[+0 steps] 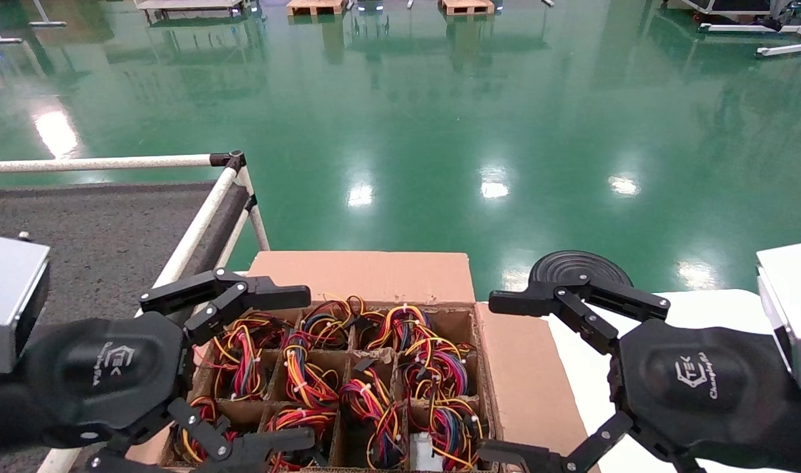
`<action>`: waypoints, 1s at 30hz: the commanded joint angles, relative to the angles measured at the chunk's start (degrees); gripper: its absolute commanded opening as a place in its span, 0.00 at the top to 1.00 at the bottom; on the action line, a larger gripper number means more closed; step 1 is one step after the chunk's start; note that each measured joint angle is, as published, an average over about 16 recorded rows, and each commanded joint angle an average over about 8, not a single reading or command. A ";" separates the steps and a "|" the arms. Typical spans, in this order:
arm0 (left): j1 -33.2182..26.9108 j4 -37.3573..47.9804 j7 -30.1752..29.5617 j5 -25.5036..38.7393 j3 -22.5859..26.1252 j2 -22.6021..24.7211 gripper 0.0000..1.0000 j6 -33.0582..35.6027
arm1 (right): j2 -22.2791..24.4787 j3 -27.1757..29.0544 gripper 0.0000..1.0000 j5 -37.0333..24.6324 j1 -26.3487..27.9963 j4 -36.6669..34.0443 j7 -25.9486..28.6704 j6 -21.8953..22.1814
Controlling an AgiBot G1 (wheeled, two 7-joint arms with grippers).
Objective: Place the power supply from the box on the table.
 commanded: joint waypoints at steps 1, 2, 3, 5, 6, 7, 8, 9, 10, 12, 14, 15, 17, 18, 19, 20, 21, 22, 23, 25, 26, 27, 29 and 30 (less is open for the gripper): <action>0.00 0.00 0.00 0.00 0.00 0.00 0.00 0.00 | 0.00 0.00 0.00 0.00 0.00 0.00 0.00 0.00; 0.00 0.00 0.00 0.00 0.00 0.00 0.00 0.00 | 0.00 0.00 0.00 0.00 0.00 0.00 0.00 0.00; 0.00 0.00 0.00 0.00 0.00 0.00 0.00 0.00 | 0.00 0.00 0.00 0.00 0.00 0.00 0.00 0.00; 0.00 0.00 0.00 0.00 0.00 0.00 0.00 0.00 | 0.00 0.00 0.00 0.00 0.00 0.00 0.00 0.00; 0.00 0.00 0.00 0.00 0.00 0.00 0.00 0.00 | 0.00 0.00 0.00 0.00 0.00 0.00 0.00 0.00; 0.00 0.00 0.00 0.00 0.00 0.00 0.00 0.00 | 0.00 0.00 0.00 0.00 0.00 0.00 0.00 0.00; 0.00 0.00 0.00 0.00 0.00 0.00 0.00 0.00 | 0.00 0.00 0.00 0.00 0.00 0.00 0.00 0.00; 0.00 0.00 0.00 0.00 0.00 0.00 0.00 0.00 | 0.00 0.00 0.00 0.00 0.00 0.00 0.00 0.00; 0.00 0.00 0.00 0.00 0.00 0.00 0.00 0.00 | 0.00 0.00 0.00 0.00 0.00 0.00 0.00 0.00; 0.00 0.00 0.00 0.00 0.00 0.00 0.00 0.00 | 0.00 0.00 0.00 0.00 0.00 0.00 0.00 0.00; 0.00 0.00 0.00 0.00 0.00 0.00 0.00 0.00 | 0.00 0.00 0.00 0.00 0.00 0.00 0.00 0.00; 0.00 0.00 0.00 0.00 0.00 0.00 0.00 0.00 | 0.00 0.00 0.00 0.00 0.00 0.00 0.00 0.00; 0.00 0.00 0.00 0.00 0.00 0.00 0.00 0.00 | 0.00 0.00 0.18 0.00 0.00 0.00 0.00 0.00; 0.00 0.00 0.00 0.00 0.00 0.00 0.00 0.00 | 0.00 0.00 0.31 0.00 0.00 0.00 0.00 0.00; 0.00 0.00 0.00 0.00 0.00 0.00 0.00 0.00 | 0.00 0.00 0.43 0.00 0.00 0.00 0.00 0.00; 0.00 0.00 0.00 0.00 0.00 0.00 0.00 0.00 | 0.00 0.00 0.56 0.00 0.00 0.00 0.00 0.00; 0.00 0.00 0.00 0.00 0.00 0.00 0.00 0.00 | 0.00 0.00 0.68 0.00 0.00 0.00 0.00 0.00; 0.00 0.00 0.00 0.00 0.00 0.00 0.00 0.00 | 0.00 0.00 0.81 0.00 0.00 0.00 0.00 0.00; 0.00 0.00 0.00 0.00 0.00 0.00 0.00 0.00 | 0.00 0.00 0.93 0.00 0.00 0.00 0.00 0.00; 0.00 0.00 0.00 0.00 0.00 0.00 0.00 0.00 | 0.00 0.00 1.00 0.00 0.00 0.00 0.00 0.00; 0.00 0.00 0.00 0.00 0.00 0.00 0.00 0.00 | 0.00 0.00 1.00 0.00 0.00 0.00 0.00 0.00; 0.00 0.00 0.00 0.00 0.00 0.00 0.00 0.00 | 0.00 0.00 1.00 0.00 0.00 0.00 0.00 0.00; 0.00 0.00 0.00 0.00 0.00 0.00 0.00 0.00 | 0.00 0.00 1.00 0.00 0.00 0.00 0.00 0.00; 0.00 0.00 0.00 0.00 0.00 0.00 0.00 0.00 | 0.00 0.00 1.00 0.00 0.00 0.00 0.00 0.00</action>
